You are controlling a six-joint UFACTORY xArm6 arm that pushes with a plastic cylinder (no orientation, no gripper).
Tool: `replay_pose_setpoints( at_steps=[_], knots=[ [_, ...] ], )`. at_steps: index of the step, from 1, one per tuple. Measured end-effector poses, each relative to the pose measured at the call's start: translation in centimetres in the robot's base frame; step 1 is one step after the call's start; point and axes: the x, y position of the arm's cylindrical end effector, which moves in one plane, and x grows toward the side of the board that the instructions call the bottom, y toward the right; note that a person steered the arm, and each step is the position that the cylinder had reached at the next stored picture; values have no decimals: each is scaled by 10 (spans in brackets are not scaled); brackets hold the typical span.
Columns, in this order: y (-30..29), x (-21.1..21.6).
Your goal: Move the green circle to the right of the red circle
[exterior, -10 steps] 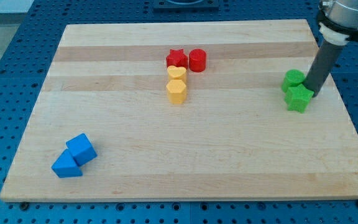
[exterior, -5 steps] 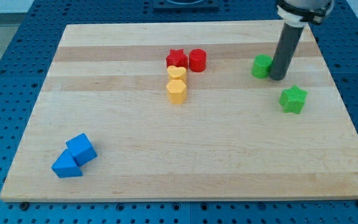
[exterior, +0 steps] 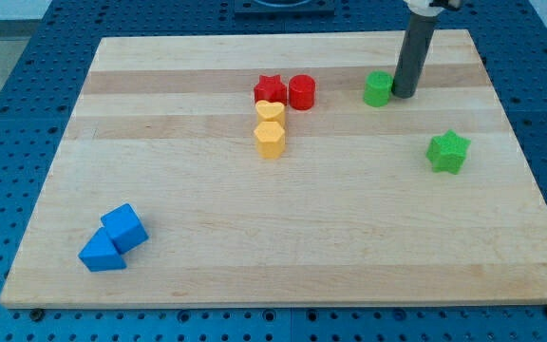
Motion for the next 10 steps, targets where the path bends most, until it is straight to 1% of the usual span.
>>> replay_pose_setpoints(
  at_steps=[5, 7, 8, 10],
  knots=[
    [-40, 0],
    [-42, -4],
    [-42, -14],
    [-52, -14]
  ],
)
